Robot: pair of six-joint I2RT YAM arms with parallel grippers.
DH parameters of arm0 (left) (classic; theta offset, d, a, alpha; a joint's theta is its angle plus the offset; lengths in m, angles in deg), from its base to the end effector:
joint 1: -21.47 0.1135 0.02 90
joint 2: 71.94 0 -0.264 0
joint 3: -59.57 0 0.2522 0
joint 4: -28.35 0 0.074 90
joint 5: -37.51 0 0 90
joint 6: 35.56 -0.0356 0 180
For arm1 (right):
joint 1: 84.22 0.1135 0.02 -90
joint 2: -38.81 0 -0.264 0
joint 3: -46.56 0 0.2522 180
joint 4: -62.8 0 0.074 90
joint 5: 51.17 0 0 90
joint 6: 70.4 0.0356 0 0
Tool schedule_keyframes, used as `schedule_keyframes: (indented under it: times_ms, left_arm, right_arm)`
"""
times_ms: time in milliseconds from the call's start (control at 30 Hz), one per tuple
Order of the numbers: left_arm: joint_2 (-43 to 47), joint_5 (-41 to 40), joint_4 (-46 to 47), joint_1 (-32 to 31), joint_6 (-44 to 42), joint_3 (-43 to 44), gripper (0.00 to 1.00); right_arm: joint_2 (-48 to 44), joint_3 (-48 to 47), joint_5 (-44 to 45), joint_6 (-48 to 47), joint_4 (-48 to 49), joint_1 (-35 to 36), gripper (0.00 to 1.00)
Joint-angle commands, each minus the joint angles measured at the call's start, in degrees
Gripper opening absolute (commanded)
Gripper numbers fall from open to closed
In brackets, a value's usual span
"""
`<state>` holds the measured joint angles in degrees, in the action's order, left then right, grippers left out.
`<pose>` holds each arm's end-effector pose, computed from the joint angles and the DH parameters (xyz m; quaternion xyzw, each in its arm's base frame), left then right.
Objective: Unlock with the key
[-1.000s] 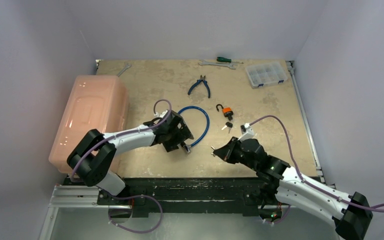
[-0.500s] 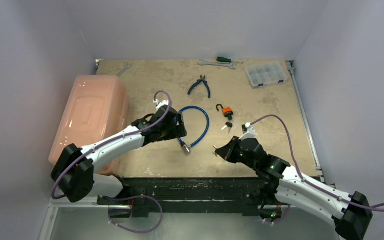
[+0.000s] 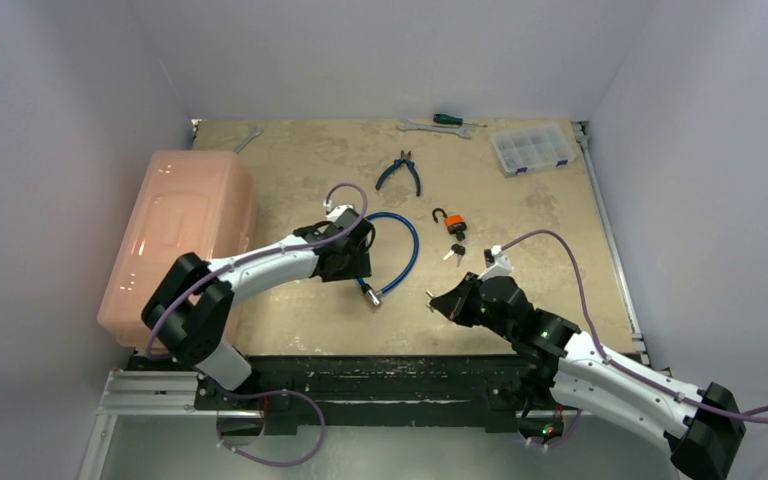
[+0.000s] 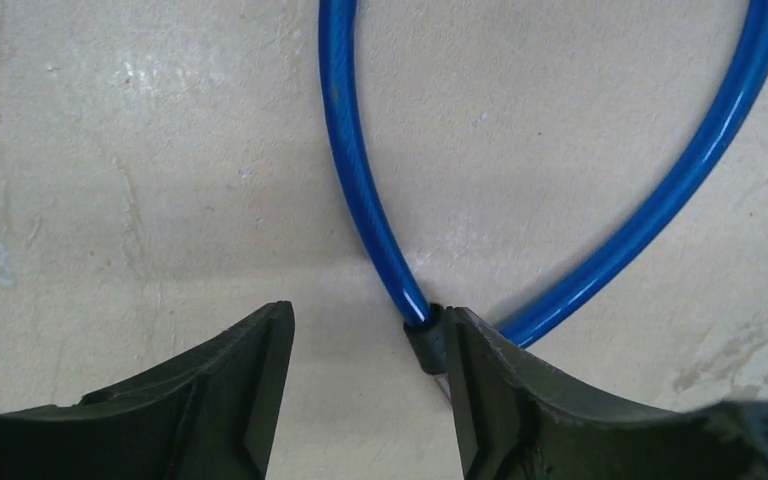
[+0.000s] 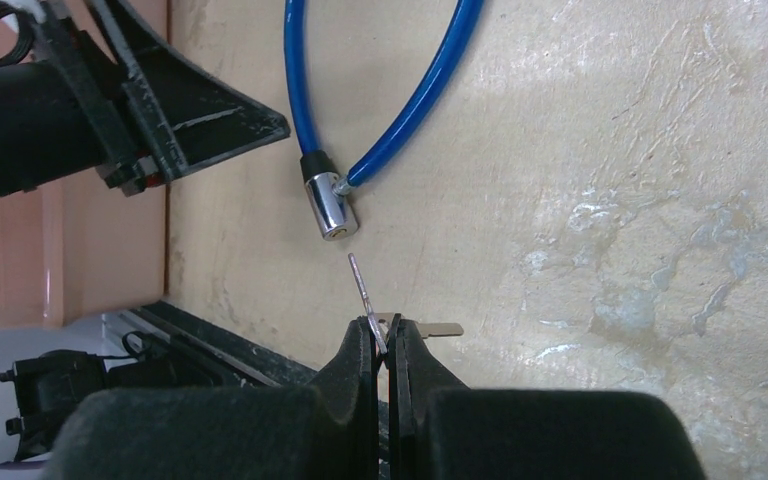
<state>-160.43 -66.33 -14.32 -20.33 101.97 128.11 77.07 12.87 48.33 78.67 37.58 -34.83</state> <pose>0.2293 -0.1936 0.1950 -0.0767 0.9619 -0.0819 0.2494 0.1078 0.1167 0.2027 0.1141 0.8556 0.3637 0.3503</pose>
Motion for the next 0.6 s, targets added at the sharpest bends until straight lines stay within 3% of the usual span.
schedule_keyframes:
  times_ms: [0,200,333,467,500,567]
  left_arm:
    - [-4.8,-0.5,-0.3,-0.2,4.2,4.9,0.59]
    - [-10.7,-0.9,0.2,-0.6,7.8,5.7,0.56]
    - [-13.7,2.0,1.8,-1.1,8.7,6.0,0.31]
    - [-16.2,3.1,1.8,-1.6,9.3,7.2,0.30]
    - [-16.8,3.7,2.0,-1.5,9.3,7.4,0.24]
    - [-17.9,4.6,2.3,-1.5,9.5,7.6,0.01]
  right_arm:
    - [-0.3,-0.6,1.0,0.7,1.7,0.0,0.00]
    - [-1.2,0.5,1.4,0.9,1.6,0.0,0.00]
    - [-1.6,1.1,1.9,0.7,1.6,0.0,0.00]
    - [-1.5,0.9,2.3,0.0,1.4,0.0,0.00]
    - [-1.5,0.9,2.3,-0.1,1.3,0.0,0.00]
    - [-1.7,1.0,2.5,-0.2,1.1,0.0,0.00]
